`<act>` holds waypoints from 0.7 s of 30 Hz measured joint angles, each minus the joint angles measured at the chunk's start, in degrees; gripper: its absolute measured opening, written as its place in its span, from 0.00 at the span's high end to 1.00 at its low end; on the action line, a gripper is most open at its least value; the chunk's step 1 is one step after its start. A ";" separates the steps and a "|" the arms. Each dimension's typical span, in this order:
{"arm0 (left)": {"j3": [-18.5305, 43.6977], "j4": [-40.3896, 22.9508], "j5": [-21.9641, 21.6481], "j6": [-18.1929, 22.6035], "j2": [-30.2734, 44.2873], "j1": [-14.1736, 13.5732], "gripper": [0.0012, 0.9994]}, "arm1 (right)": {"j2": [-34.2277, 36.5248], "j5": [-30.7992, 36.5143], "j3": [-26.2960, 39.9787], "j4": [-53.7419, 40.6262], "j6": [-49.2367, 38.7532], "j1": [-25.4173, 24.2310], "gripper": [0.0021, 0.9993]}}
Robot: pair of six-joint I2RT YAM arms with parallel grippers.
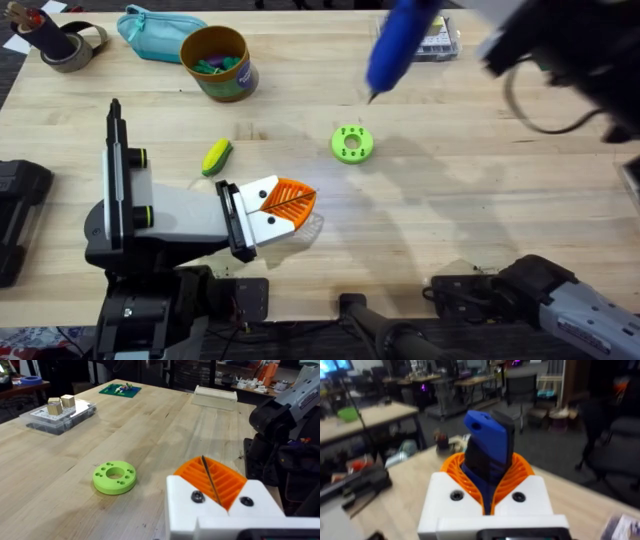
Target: Pick up the gripper from the table and insert it into the empty holder that is missing its gripper. Then pick up a screw, insert it into the mounting hole, and use the screwdriver to tighten it. Finally, clean up the table by picking up the vegetable and placing it into the bucket.
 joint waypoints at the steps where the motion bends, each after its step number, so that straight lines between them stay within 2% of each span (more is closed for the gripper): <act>1: 0.00 0.16 0.00 -0.01 0.09 0.00 0.99 | 0.63 -0.40 -0.41 -0.48 0.09 0.43 0.95; 6: 0.00 0.13 0.01 -0.02 0.11 0.00 0.99 | 3.38 -1.95 -2.75 4.48 0.91 1.35 0.95; 7: 0.00 0.13 0.03 -0.03 0.11 0.00 0.99 | 6.52 -6.16 -2.76 10.61 1.50 2.28 0.96; 13: 0.00 0.13 0.02 -0.03 0.11 0.00 0.99 | 14.12 -15.79 -1.45 19.84 4.17 2.47 0.96; 17: 0.00 0.13 0.02 -0.02 0.11 0.00 0.99 | 21.11 -23.58 3.44 22.05 6.41 2.47 0.96; 21: 0.00 0.13 0.02 -0.01 0.11 0.00 0.99 | 28.01 -31.41 11.12 22.49 8.38 2.57 0.96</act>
